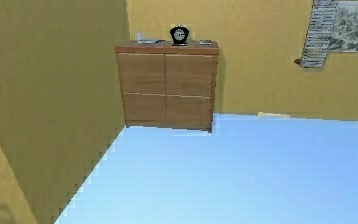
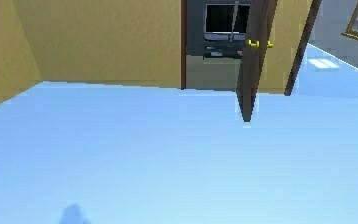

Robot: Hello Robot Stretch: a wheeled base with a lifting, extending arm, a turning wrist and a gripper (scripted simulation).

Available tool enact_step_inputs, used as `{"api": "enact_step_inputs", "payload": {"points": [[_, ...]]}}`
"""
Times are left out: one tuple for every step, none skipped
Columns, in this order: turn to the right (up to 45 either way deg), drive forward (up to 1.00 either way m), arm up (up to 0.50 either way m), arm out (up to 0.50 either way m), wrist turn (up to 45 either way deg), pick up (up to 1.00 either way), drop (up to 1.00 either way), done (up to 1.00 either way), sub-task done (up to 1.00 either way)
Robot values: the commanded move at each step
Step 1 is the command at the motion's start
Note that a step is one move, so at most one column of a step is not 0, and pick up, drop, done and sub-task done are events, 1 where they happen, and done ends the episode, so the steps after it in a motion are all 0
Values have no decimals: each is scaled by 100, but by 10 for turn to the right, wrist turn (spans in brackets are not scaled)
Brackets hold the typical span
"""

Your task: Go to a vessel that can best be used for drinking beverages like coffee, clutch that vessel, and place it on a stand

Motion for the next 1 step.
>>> {"api": "enact_step_inputs", "payload": {"points": [[-30,0,0,0,0,0,0,0,0]]}}
